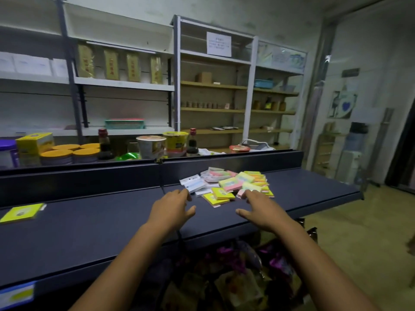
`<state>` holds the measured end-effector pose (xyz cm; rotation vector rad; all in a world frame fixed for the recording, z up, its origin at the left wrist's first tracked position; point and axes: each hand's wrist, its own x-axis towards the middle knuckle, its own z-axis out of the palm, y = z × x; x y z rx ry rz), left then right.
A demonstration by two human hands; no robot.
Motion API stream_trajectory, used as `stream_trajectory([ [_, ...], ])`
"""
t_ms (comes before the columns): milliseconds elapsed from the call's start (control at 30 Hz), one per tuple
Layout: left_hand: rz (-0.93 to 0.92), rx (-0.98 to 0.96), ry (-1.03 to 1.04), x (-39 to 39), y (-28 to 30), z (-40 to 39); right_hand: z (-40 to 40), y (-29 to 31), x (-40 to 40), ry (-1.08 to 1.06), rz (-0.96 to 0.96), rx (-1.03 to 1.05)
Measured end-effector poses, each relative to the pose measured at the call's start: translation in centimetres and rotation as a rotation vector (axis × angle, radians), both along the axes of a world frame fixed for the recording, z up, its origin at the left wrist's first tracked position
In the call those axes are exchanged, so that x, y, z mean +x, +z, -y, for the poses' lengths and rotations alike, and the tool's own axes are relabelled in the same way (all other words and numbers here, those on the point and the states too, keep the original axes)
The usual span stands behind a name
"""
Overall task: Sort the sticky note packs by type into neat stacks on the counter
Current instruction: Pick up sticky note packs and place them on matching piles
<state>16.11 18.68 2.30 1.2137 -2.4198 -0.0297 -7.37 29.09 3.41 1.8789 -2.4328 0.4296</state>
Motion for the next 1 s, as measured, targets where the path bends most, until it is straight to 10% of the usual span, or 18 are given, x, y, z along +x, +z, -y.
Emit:
stream_trajectory([
  [1000, -0.139, 0.034, 0.146, -13.2, -1.3, 16.9, 19.1, 0.2, -13.1, 0.187, 0.033, -0.095],
])
